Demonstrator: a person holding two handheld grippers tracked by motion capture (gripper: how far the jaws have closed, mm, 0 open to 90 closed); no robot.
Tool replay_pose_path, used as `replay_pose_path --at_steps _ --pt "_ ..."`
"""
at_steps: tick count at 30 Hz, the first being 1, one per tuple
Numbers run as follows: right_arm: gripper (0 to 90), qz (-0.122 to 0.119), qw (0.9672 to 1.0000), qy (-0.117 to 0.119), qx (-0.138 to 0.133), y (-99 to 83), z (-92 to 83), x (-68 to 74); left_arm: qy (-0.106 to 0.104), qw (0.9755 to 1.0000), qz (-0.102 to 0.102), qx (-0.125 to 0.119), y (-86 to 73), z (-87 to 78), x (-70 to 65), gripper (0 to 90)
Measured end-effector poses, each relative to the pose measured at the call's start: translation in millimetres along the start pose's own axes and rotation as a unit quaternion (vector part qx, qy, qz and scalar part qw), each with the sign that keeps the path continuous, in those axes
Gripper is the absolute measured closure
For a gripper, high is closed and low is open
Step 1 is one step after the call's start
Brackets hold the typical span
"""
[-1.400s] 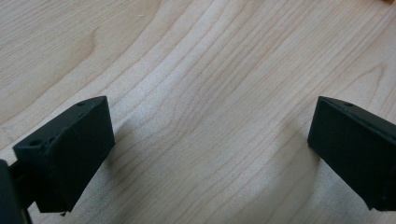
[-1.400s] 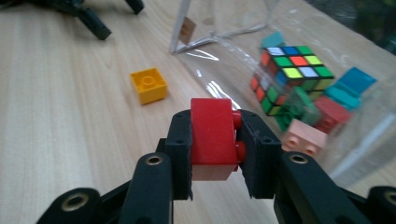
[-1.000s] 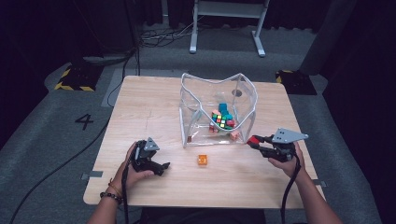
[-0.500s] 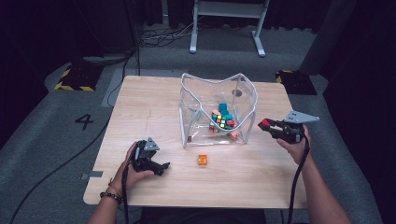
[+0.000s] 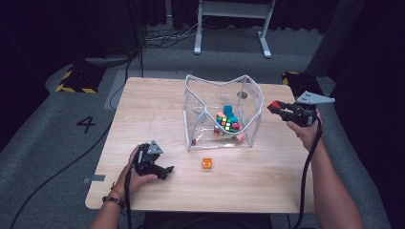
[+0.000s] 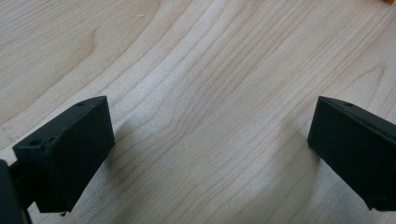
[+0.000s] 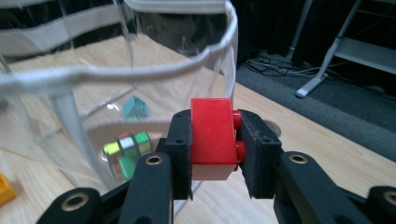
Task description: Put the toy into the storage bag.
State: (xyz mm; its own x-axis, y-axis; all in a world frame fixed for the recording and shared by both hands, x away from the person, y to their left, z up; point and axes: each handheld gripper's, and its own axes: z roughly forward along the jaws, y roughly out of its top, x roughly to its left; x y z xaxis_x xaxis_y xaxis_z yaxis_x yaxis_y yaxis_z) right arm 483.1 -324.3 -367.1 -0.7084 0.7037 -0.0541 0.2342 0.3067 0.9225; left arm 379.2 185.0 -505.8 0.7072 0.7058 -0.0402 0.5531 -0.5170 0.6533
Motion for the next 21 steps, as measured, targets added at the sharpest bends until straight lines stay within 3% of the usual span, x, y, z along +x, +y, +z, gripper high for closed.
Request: replay_pose_path --at_steps 6,11,14,21 --pt "67.7 -0.004 1.0 -0.007 -0.002 18.5 2.0 -2.9 0.0 1.0 0.0 0.0 0.0 0.0 0.1 0.6" --pt "67.7 -0.033 0.9992 -0.018 0.013 40.6 6.3 -1.3 0.001 1.0 0.001 -0.001 0.0 0.1 0.1 0.6" --pt "67.7 -0.041 0.9989 -0.02 0.007 47.9 7.1 -0.3 0.001 1.0 0.001 -0.001 0.1 0.1 0.2 0.6" --pt "67.7 -0.04 0.9991 -0.016 -0.001 68.1 11.8 2.1 0.0 1.0 0.001 -0.001 0.0 0.2 0.2 0.6"
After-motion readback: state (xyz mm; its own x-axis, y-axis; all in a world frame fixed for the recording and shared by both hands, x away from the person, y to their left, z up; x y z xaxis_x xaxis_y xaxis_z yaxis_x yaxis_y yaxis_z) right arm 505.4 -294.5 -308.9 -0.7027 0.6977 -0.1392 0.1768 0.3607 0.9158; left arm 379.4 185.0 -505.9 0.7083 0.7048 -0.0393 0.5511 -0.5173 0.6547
